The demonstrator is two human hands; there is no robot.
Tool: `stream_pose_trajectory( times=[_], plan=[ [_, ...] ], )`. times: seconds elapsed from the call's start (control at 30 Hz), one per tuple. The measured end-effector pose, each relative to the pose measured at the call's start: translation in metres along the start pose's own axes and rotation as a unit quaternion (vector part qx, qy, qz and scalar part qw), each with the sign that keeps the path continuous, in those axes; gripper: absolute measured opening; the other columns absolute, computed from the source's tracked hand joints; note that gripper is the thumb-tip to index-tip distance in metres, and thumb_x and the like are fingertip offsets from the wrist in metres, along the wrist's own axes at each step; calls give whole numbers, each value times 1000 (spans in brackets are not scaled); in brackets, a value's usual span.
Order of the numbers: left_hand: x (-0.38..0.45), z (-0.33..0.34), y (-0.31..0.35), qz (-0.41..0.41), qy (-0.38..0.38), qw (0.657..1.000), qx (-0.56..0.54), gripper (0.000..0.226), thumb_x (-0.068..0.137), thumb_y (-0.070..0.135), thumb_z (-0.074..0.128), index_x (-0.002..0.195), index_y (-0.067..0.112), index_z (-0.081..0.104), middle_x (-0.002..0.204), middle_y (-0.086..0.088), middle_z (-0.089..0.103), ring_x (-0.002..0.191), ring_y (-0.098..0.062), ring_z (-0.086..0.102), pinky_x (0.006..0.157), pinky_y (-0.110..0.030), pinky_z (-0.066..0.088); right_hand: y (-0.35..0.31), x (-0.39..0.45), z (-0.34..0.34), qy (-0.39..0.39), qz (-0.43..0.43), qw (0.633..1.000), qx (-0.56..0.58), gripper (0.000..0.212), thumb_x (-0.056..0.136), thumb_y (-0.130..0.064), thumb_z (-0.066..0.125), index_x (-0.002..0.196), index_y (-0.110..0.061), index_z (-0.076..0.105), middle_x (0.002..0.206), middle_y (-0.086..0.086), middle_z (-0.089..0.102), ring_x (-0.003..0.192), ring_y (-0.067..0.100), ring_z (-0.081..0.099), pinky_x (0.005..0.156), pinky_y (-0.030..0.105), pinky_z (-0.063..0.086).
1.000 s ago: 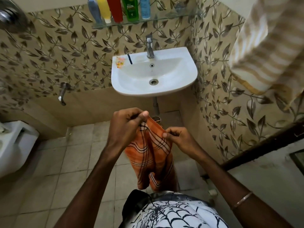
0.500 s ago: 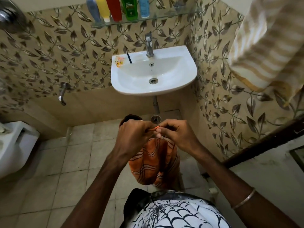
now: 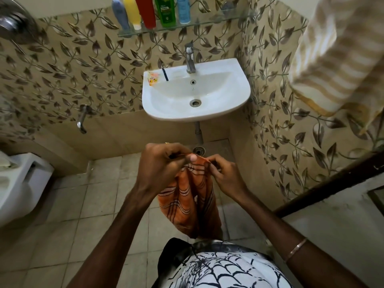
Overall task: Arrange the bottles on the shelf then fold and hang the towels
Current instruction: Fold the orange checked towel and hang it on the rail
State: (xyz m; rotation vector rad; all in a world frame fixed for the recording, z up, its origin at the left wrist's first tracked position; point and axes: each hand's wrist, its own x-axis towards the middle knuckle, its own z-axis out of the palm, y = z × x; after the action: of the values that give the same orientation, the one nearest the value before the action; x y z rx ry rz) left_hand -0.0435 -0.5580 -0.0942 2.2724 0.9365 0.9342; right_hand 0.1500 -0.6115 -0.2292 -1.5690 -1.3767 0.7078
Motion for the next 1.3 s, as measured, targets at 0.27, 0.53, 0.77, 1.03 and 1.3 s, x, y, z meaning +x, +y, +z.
stream_pose_trajectory(
  times=[0.27,0.53,0.77,1.03,1.3],
  plan=[
    [-2,-20,-40,-92,47,981,164,16,76,31,84,76,18,76,78,3,69,73,-17,64,60,-38,53,-29,10,-20,-92,210,903,364,20,99,-10,54,84,-12,67,76,3,65,69,14,62,66,28,51],
    [-9,3,-19,-113,-48,990,69,72,70,38,86,135,20,61,125,0,67,106,-15,68,84,-29,55,-71,15,-37,-226,72,948,212,18,94,-11,62,77,-11,69,68,-4,66,62,8,61,61,17,48],
    [-5,21,-13,-69,-133,986,77,21,79,37,79,94,21,79,83,8,76,72,0,67,60,-18,50,-55,9,-34,-131,-29,989,65,15,88,-25,76,99,-15,76,92,0,74,88,18,70,78,43,58],
    [-1,21,-4,-90,-101,990,47,6,77,28,84,78,23,80,66,12,71,61,1,64,56,-18,44,-32,-2,-18,-30,-101,993,-61,20,87,-5,73,93,-20,62,88,-8,64,80,7,64,68,34,58],
    [2,-5,3,-127,-52,990,-31,6,76,19,85,76,17,80,69,11,74,64,-2,70,58,-20,54,0,-1,-12,82,-57,989,-108,22,87,1,67,103,-14,74,97,-2,71,91,10,67,77,27,58]
  ],
)
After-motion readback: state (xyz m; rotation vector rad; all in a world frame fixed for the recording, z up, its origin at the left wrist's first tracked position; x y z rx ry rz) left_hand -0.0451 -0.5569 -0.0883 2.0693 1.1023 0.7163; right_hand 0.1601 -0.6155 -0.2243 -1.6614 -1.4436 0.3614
